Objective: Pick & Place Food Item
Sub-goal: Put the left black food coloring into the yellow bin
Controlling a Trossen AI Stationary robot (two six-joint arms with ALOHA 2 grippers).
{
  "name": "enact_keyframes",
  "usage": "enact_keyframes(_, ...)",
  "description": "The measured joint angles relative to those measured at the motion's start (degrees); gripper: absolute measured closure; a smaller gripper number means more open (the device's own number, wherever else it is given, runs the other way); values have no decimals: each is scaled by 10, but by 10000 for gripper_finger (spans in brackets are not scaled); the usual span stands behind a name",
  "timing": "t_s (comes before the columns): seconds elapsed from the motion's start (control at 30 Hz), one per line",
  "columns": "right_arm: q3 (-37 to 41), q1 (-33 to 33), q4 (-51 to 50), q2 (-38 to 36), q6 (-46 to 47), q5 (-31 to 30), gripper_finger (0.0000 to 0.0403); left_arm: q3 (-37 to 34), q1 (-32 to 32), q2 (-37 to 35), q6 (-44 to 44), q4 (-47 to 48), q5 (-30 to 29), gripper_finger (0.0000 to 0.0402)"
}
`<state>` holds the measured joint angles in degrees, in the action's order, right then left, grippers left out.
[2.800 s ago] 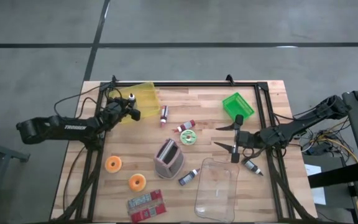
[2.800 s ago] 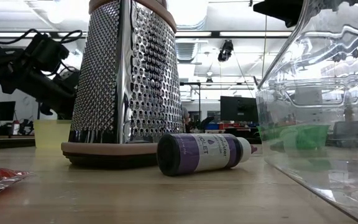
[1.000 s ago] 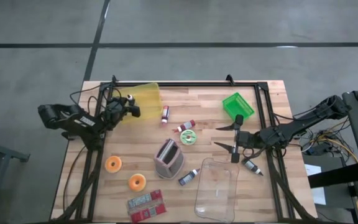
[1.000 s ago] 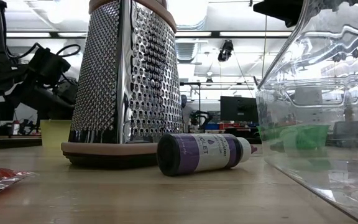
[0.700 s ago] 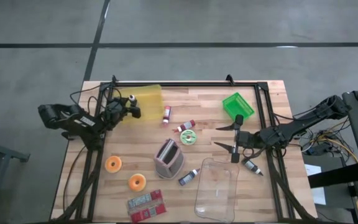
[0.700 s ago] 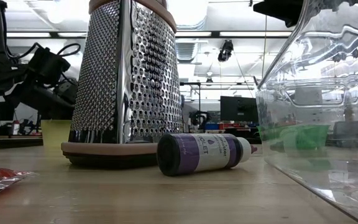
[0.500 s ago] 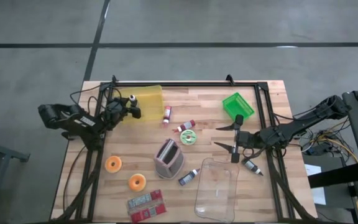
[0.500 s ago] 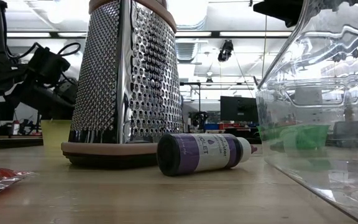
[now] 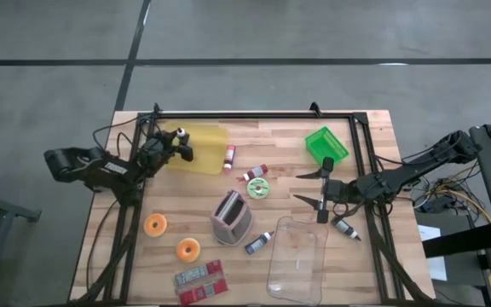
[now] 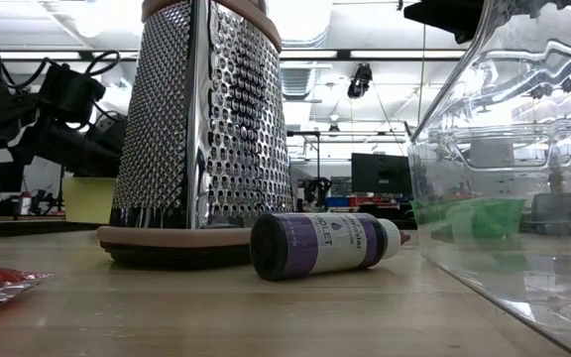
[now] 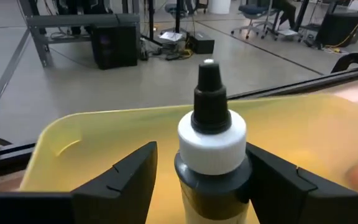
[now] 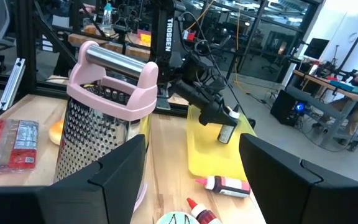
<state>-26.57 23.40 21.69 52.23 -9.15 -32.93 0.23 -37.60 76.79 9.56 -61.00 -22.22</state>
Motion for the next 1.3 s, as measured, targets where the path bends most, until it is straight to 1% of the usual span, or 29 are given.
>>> enact_keyframes(0.33,0,0,0,0,0,0,149,0,0,-11,-7,62,1,172)
enact_keyframes(0.73,0,0,0,0,0,0,149,0,0,-14,-38,58,54,172)
enact_keyframes(0.93,0,0,0,0,1,0,149,0,0,-29,-38,54,53,172)
enact_keyframes(1.13,0,0,-1,0,0,0,149,0,0,-40,-41,54,81,172)
enact_keyframes(1.3,0,0,-2,0,1,0,149,1,0,-41,-51,56,118,172)
